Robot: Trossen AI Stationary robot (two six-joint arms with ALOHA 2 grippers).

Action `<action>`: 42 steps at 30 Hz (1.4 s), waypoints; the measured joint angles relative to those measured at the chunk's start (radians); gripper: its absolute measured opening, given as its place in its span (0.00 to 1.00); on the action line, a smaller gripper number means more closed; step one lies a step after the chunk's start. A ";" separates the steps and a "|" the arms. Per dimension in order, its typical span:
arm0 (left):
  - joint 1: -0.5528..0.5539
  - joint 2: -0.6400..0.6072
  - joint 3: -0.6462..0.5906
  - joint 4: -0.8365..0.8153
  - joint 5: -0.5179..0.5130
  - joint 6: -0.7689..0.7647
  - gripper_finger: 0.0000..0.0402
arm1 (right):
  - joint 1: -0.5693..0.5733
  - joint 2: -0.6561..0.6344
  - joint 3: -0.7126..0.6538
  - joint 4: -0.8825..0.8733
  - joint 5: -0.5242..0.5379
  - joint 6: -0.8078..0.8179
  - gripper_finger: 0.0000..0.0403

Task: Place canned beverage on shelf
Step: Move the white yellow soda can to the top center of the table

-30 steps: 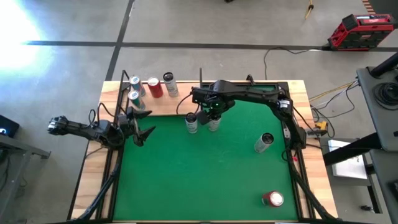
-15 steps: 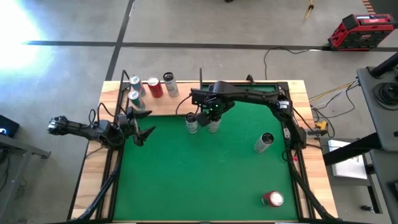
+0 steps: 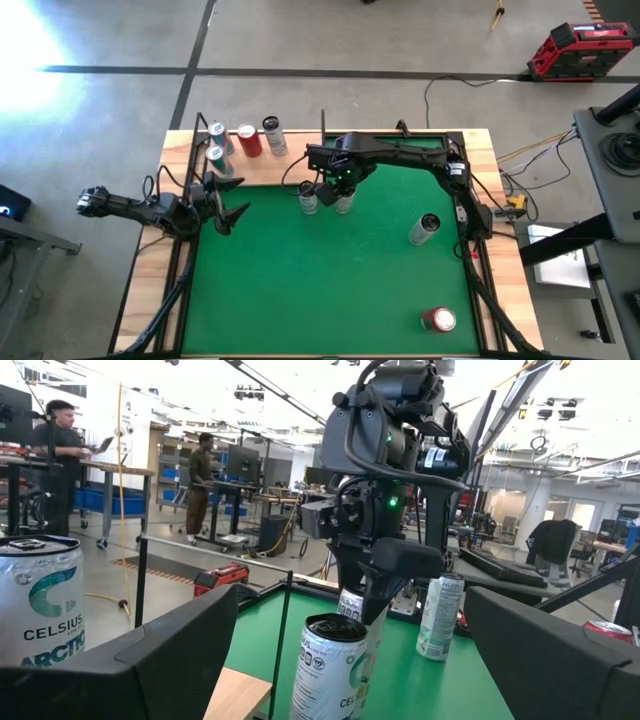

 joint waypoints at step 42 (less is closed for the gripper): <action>0.000 0.000 0.000 0.000 0.000 0.000 0.93 | -0.004 -0.003 0.010 0.049 0.002 -0.035 0.66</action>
